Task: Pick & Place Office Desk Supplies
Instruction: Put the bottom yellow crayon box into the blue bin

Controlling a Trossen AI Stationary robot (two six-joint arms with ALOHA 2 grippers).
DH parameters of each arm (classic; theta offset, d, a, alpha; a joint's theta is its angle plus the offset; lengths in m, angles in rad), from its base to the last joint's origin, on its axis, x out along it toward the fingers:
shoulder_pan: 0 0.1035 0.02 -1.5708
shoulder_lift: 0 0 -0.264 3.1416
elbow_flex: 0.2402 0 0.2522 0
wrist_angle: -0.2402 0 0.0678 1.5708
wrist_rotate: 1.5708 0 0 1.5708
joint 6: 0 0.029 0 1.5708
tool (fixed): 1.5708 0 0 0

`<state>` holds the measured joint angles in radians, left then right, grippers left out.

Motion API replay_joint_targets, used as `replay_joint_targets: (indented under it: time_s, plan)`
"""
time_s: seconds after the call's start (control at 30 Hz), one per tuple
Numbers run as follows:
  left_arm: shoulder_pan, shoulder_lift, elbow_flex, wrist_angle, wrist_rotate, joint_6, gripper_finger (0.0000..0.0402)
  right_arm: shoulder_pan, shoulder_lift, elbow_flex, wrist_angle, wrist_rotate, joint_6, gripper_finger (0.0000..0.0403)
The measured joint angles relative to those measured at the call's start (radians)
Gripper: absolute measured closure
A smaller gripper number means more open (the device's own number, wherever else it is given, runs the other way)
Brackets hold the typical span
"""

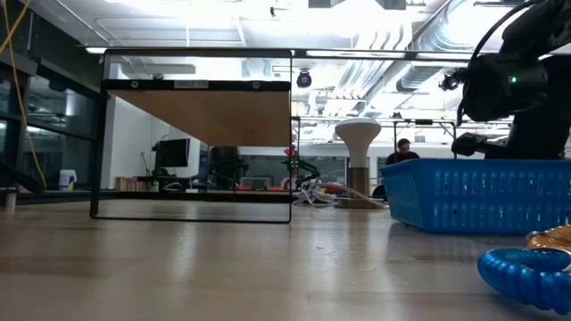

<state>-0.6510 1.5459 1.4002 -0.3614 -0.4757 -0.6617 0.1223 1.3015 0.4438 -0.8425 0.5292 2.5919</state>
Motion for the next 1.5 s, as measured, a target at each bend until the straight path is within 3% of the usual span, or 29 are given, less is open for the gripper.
replay_joint_targets:
  time_s: [0.53,0.77,0.9,1.03,1.23,1.5]
  plan:
    - [0.000,0.000,0.000,0.011,0.000,0.000,0.0325,-0.023,0.019,0.000,0.064,0.074,0.005,0.0292]
    - [0.000,0.000,0.000,0.011,0.000,0.011,0.0325,0.071,-0.074,0.000,0.010,0.077,-0.010,0.0292]
    - [0.000,0.000,0.000,0.012,0.000,0.011,0.0325,0.119,-0.147,0.000,-0.054,0.137,-0.059,0.0292]
    - [0.000,0.000,0.000,0.012,0.000,0.003,0.0325,0.140,-0.213,0.000,-0.064,0.241,-0.227,0.0292]
    - [0.000,0.000,0.000,0.011,0.000,0.002,0.0325,0.110,-0.301,0.000,-0.060,0.315,-0.613,0.0292]
    - [0.000,0.000,0.000,0.011,0.000,0.000,0.0325,-0.012,-0.389,0.000,0.119,0.374,-1.039,0.0292]
